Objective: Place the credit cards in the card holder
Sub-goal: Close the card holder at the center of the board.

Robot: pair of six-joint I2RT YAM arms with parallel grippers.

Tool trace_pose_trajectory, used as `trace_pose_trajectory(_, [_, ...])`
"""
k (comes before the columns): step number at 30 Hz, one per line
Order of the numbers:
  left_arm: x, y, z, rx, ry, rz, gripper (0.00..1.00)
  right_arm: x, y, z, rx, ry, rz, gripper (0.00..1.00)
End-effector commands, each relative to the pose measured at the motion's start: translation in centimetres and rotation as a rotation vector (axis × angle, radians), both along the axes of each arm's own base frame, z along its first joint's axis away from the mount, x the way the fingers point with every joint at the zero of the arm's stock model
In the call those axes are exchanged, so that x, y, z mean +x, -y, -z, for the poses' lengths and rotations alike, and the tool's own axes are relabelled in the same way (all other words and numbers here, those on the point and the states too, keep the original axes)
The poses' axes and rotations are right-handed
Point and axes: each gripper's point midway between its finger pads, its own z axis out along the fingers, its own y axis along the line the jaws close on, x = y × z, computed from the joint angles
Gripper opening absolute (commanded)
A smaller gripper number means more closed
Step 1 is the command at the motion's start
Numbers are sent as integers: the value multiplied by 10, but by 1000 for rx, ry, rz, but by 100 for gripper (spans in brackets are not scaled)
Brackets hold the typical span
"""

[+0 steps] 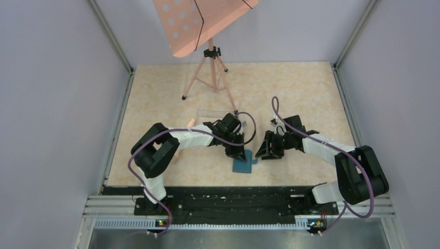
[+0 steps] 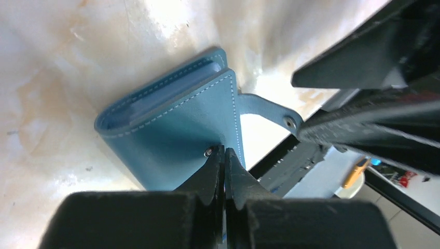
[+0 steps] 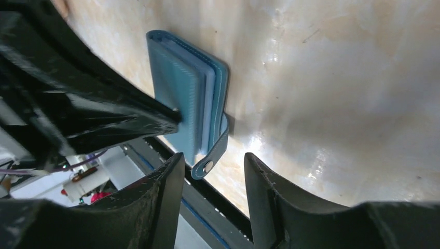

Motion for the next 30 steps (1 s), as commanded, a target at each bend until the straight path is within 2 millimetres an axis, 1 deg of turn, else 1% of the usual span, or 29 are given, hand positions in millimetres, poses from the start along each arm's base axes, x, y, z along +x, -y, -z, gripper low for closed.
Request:
trace_pose_trajectory(1, [-1,-2,18,120,28,57,0,23,-15,-27,101,104,-30,44])
trace_pose_trajectory(5, [-5,1,26,151,25,74,0,27,-17,-30,116,129,-47,32])
trace_pose_trajectory(10, [-6,4,27,145,23,80,0,29,-25,-23,162,101,-63,13])
trace_pose_trajectory(11, [-5,4,26,141,25,80,0,30,-26,-21,167,96,-62,11])
trace_pose_trajectory(16, [-7,9,22,96,24,79,0,37,-35,-15,221,81,-61,7])
trace_pose_trajectory(22, [-7,12,15,66,32,75,0,43,-45,-4,228,46,-70,5])
trace_pose_trajectory(26, [-7,16,7,25,45,69,7,42,-47,10,205,16,-65,3])
trace_pose_trajectory(28, [-7,18,3,2,44,66,10,40,-44,20,171,-5,-55,1])
trace_pose_trajectory(30, [-8,20,-3,-24,45,57,17,37,-38,30,119,-32,-45,0])
